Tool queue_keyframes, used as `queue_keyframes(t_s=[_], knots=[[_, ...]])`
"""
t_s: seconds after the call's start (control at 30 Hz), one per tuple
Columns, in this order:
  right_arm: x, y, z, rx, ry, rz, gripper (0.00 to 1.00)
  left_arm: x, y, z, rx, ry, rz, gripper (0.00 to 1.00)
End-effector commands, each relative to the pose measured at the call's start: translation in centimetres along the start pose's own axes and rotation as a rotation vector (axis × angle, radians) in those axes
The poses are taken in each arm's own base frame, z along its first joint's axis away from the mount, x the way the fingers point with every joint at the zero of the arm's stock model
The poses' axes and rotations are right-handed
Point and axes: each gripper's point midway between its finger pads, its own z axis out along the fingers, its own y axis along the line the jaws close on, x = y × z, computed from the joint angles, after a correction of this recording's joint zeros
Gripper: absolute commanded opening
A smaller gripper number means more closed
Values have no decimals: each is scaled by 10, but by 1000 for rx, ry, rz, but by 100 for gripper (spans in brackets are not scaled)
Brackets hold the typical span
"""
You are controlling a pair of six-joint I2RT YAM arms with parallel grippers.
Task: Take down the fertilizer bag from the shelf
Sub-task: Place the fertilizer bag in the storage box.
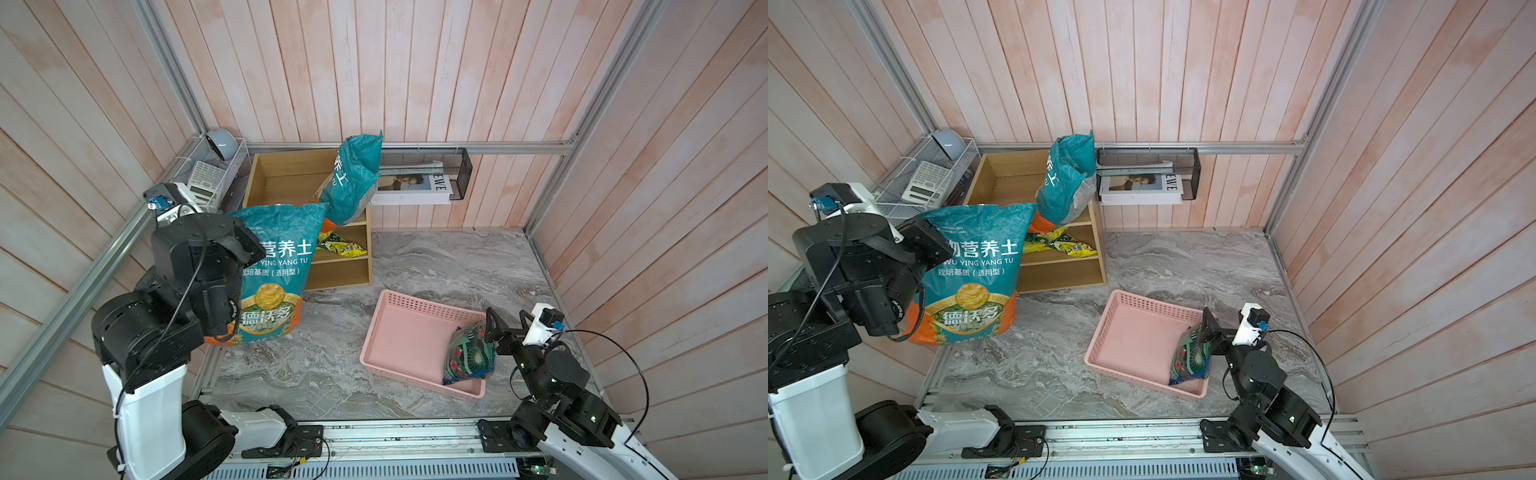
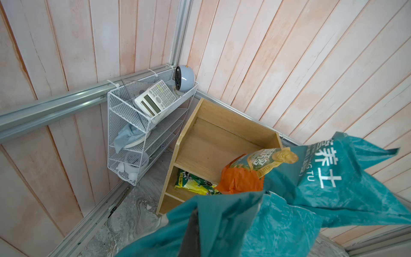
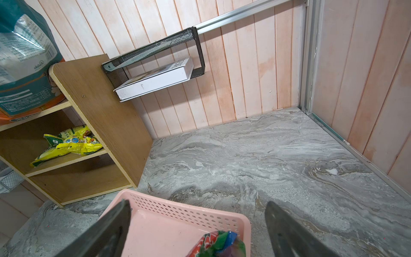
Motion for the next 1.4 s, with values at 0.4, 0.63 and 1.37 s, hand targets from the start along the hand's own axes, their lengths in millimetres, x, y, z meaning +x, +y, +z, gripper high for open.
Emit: queue_keyframes(t_s=[0.4, 0.63, 1.37], knots=[[3, 1, 2, 7, 26, -6, 98, 62, -100, -36, 249, -61, -126, 0], [1, -3, -1, 16, 18, -3, 98, 95, -167, -64, 314, -69, -64, 0], [-3, -11, -12, 12, 3, 27, 98, 234, -269, -35, 405, 162, -25, 0]])
